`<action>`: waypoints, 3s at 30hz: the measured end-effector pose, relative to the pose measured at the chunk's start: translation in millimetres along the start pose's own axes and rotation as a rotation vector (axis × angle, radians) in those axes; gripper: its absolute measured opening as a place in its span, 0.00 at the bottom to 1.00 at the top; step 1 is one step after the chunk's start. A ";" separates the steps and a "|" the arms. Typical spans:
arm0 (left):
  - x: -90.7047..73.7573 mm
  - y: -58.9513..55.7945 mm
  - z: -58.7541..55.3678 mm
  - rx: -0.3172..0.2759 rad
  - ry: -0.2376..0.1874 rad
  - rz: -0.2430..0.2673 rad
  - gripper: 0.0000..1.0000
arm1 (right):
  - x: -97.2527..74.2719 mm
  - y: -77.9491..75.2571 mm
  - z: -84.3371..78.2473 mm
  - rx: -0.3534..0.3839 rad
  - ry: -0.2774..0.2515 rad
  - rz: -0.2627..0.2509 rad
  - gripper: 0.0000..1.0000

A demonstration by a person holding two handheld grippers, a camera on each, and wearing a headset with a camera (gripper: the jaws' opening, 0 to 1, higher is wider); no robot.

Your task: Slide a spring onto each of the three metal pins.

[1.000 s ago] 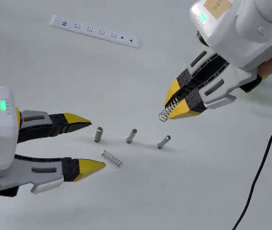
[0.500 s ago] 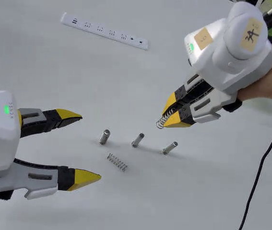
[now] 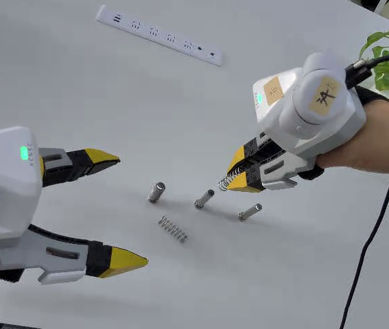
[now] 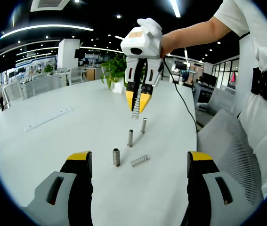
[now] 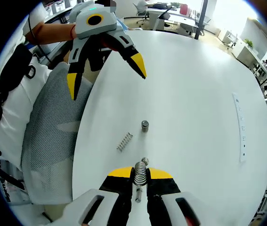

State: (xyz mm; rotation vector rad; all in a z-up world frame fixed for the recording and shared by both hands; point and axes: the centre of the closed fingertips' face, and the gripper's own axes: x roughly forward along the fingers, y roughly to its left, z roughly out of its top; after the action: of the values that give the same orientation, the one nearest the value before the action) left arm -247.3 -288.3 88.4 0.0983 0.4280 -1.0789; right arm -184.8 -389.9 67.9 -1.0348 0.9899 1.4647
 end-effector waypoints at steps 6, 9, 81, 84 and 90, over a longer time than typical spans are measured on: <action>5.6 -2.8 -5.4 -0.017 0.004 -0.017 0.86 | 10.4 -3.6 -4.9 0.024 0.008 -0.002 0.07; 7.9 -5.6 -7.0 -0.023 0.005 -0.028 0.87 | 14.5 -3.5 -4.5 0.031 0.009 0.000 0.07; 13.8 -3.4 -10.6 -0.078 -0.017 -0.046 0.84 | 57.1 -10.8 -13.6 0.024 0.046 0.026 0.08; 14.0 -3.6 -11.1 -0.079 -0.016 -0.046 0.84 | 58.0 -9.7 -13.2 0.023 0.045 0.024 0.08; 14.9 -4.4 -11.3 -0.080 -0.017 -0.048 0.84 | 62.5 -7.5 -12.0 0.020 0.043 0.022 0.08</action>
State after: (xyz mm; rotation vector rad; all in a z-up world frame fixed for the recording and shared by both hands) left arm -248.4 -299.6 72.9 0.0076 0.4599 -1.1079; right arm -181.6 -383.0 4.3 -1.0478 1.0475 1.4526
